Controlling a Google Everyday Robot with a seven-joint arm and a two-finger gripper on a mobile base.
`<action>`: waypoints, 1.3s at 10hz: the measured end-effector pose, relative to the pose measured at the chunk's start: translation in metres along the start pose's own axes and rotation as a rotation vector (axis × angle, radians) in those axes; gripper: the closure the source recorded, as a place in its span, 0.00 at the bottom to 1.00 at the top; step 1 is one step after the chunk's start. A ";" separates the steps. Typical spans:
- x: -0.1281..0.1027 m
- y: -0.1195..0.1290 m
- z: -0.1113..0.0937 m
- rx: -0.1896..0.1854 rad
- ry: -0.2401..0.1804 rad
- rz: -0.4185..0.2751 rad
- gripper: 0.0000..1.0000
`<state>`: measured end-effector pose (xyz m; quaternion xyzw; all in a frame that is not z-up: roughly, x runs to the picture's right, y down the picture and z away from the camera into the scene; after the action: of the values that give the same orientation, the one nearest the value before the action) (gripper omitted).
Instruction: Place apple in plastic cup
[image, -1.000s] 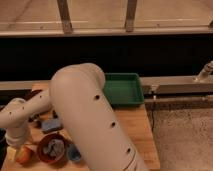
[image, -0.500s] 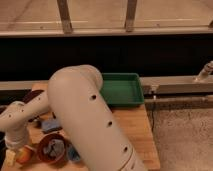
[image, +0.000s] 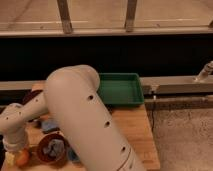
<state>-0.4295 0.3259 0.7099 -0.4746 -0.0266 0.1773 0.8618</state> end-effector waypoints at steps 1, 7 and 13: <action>-0.001 -0.001 -0.002 0.004 0.003 -0.002 0.99; -0.001 -0.032 -0.059 0.029 0.075 0.005 1.00; 0.062 -0.046 -0.146 0.131 0.080 0.123 1.00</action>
<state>-0.3279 0.2063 0.6604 -0.4246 0.0484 0.2120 0.8789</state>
